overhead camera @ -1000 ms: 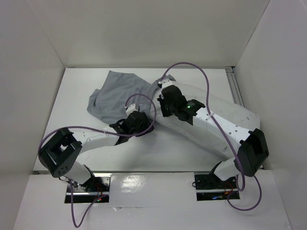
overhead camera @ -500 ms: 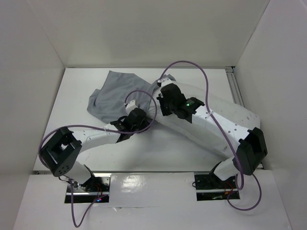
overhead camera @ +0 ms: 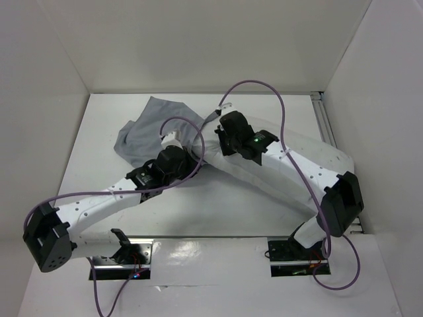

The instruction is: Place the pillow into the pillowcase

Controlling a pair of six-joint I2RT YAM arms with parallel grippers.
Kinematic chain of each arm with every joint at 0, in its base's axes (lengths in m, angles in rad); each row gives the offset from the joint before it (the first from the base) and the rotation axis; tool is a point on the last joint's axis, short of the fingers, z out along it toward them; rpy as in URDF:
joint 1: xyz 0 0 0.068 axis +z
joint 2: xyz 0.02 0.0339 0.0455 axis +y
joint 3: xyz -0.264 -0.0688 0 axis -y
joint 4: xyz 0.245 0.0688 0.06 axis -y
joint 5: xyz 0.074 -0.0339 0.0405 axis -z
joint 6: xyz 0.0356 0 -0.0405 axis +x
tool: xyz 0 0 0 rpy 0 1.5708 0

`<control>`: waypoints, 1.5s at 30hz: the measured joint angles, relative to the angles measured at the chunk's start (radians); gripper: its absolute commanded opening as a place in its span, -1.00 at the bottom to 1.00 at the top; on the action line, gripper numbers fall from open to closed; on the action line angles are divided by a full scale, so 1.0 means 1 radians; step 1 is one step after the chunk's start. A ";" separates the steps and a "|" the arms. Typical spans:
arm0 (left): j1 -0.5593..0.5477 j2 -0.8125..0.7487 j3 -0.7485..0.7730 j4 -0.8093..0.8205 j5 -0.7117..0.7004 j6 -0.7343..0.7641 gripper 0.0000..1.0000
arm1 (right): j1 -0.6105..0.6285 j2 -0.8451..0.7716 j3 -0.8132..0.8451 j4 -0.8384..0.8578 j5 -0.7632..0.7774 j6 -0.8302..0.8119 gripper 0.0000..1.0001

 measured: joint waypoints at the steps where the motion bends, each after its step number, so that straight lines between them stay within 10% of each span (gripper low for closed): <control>1: 0.000 -0.003 0.000 -0.009 0.006 0.004 -1.00 | -0.004 0.007 0.009 0.000 -0.001 0.000 -1.00; 25: 0.122 -0.003 0.256 -0.193 0.377 0.158 -1.00 | -0.019 0.109 0.267 -0.045 0.101 -0.030 -1.00; 35: 0.269 -0.009 0.224 -0.292 0.688 0.185 -0.96 | 0.193 0.121 -0.053 0.118 0.156 0.055 -1.00; 38: 0.279 -0.044 0.151 -0.327 0.732 0.186 0.54 | 0.194 0.094 -0.137 0.180 0.106 0.114 -1.00; 40: 0.291 -0.072 0.146 -0.339 0.771 0.183 0.81 | 0.195 0.066 -0.190 0.205 0.064 0.154 -1.00; 43: 0.326 -0.126 0.175 -0.364 0.801 0.191 0.53 | 0.193 0.026 -0.275 0.261 0.029 0.195 -1.00; 44: 0.341 -0.135 0.192 -0.370 0.805 0.193 0.11 | 0.193 0.013 -0.303 0.283 0.016 0.209 -1.00; 45: 0.360 -0.143 0.213 -0.376 0.809 0.205 -0.78 | 0.193 0.003 -0.320 0.296 0.004 0.220 -1.00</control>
